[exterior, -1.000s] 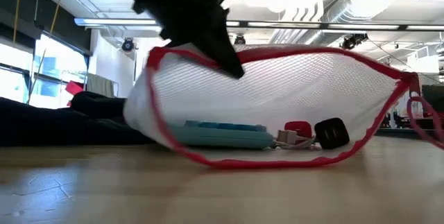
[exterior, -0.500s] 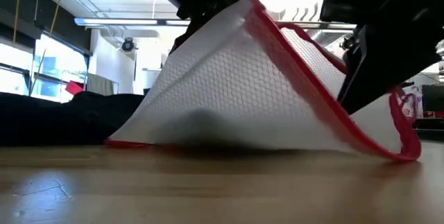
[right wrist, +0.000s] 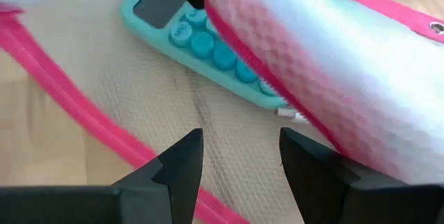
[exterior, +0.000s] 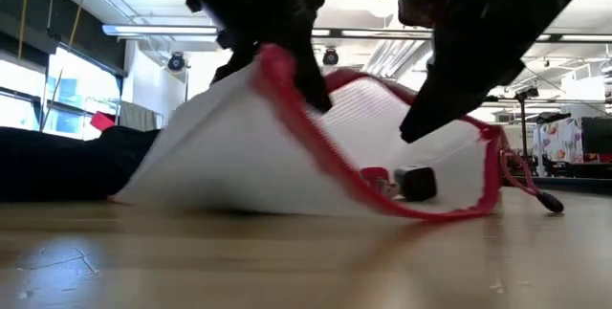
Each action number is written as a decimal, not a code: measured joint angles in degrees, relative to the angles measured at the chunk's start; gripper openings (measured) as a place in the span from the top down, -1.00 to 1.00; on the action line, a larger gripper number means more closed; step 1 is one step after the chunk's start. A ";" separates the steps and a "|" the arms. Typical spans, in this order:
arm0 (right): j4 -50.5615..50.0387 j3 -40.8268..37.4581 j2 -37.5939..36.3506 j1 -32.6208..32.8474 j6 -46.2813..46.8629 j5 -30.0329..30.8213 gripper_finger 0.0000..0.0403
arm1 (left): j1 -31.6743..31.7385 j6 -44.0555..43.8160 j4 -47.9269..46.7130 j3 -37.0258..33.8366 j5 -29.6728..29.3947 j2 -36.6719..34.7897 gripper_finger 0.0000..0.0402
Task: Unpack backpack
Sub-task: Remove the blue calculator from the transparent pink zip bag
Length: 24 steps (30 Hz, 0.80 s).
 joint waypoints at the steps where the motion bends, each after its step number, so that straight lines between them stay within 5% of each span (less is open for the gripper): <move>1: -0.22 0.00 0.00 -0.41 0.22 0.03 0.13 | 0.00 0.02 -0.53 0.00 0.14 0.04 1.00; 10: -3.38 0.00 0.00 -3.99 9.22 0.42 0.13 | -0.07 0.00 -0.37 0.00 -1.32 -0.84 1.00; 18: -5.32 0.00 -2.34 -8.02 7.65 -1.39 0.12 | -0.28 0.58 1.36 1.43 -1.72 -2.25 1.00; 24: -5.45 0.00 -3.88 -10.31 3.64 -3.21 -0.19 | -0.24 4.91 0.87 3.72 -0.57 -2.33 1.00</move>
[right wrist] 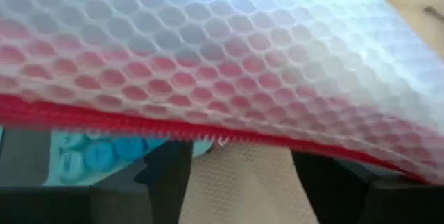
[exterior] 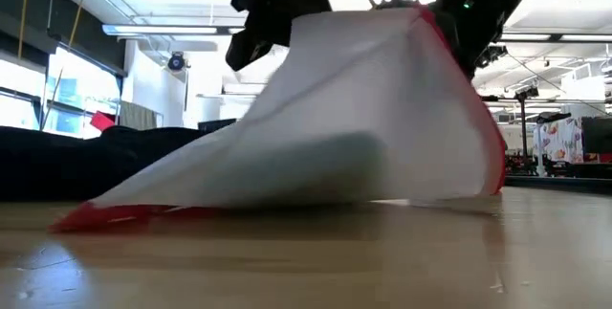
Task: Unpack backpack
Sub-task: Remove the blue calculator from the transparent pink zip bag
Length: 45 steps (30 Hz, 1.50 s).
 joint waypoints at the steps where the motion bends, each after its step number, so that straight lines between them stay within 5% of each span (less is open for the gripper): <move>1: -0.07 0.00 0.00 -0.25 -0.85 -0.03 -0.26 | 0.03 0.17 0.02 0.04 0.20 -0.01 1.00; 8: 4.98 0.00 1.64 -2.55 -9.75 0.90 -0.54 | 0.17 2.12 -2.41 0.04 2.18 -0.01 1.00; 19: 22.59 0.02 11.13 -5.36 -21.48 3.18 -0.55 | 0.22 9.01 -3.14 0.00 7.24 -0.01 1.00; 25: 31.36 0.02 17.26 -6.48 -23.86 -2.03 -0.49 | -0.09 12.07 -4.92 0.02 11.21 -0.01 1.00; 31: 34.30 0.06 21.28 -6.46 -20.22 -2.83 -0.15 | -0.17 13.21 -8.59 0.01 12.51 -0.01 1.00; 39: 26.09 0.28 19.53 -4.72 -13.09 -2.08 0.90 | -0.26 11.83 -16.61 0.02 9.41 -0.01 1.00; 45: 12.52 0.08 14.83 2.61 -8.86 -0.56 0.96 | -0.32 10.27 -20.98 0.02 3.99 -0.01 1.00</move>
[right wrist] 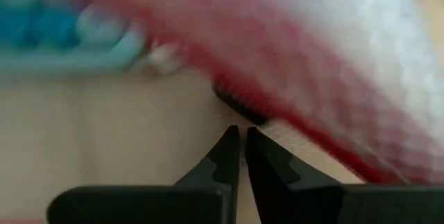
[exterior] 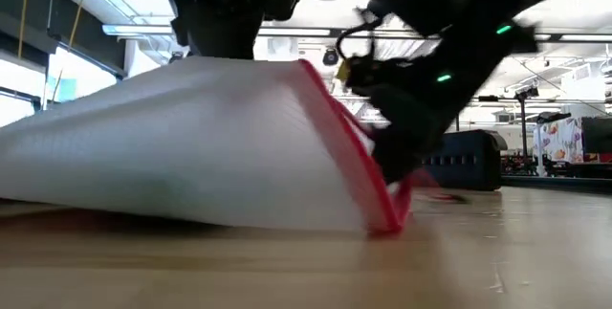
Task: Unpack backpack
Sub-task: Remove the blue calculator from the transparent pink zip bag
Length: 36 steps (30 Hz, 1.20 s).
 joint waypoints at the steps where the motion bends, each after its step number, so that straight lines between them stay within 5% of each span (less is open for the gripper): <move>1: -1.91 -0.01 -0.60 1.48 0.94 0.63 0.98 | -0.09 -0.01 0.12 0.00 -0.45 0.00 1.00; 16: -2.03 -0.18 -8.37 11.96 7.63 11.05 0.92 | -0.36 2.92 5.23 0.00 -2.40 -0.11 1.00; 29: -2.09 -0.12 -8.00 6.61 11.56 19.36 -0.26 | -0.31 5.91 6.99 0.00 -1.80 -0.11 1.00; 36: 1.71 -0.10 -4.25 2.45 11.52 17.87 -0.42 | -0.70 10.83 7.70 0.00 -0.58 -0.11 1.00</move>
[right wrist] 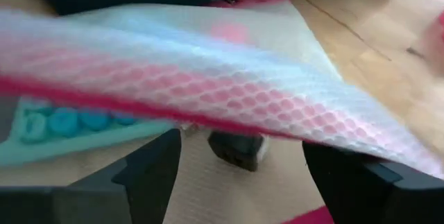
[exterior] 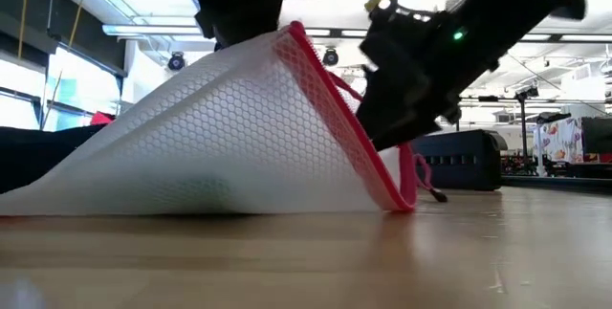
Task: Unpack backpack
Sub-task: Remove the blue calculator from the transparent pink zip bag
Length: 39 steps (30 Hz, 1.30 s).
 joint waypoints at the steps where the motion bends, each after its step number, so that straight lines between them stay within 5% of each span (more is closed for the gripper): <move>1: 1.08 0.00 0.42 -0.55 -0.03 -0.44 -0.41 | -0.10 0.94 0.02 0.00 0.35 0.00 1.00; 16: 10.64 0.04 8.31 -5.59 1.78 -6.95 -0.33 | -1.06 4.94 0.43 0.00 1.51 0.00 1.00; 31: 10.87 0.04 9.07 -2.84 1.05 -8.07 0.96 | -1.15 1.23 -3.27 0.00 -1.80 0.00 1.00; 39: 11.74 0.00 5.75 2.08 1.13 -11.40 0.81 | -1.32 1.15 -3.58 0.54 -1.92 -1.95 1.00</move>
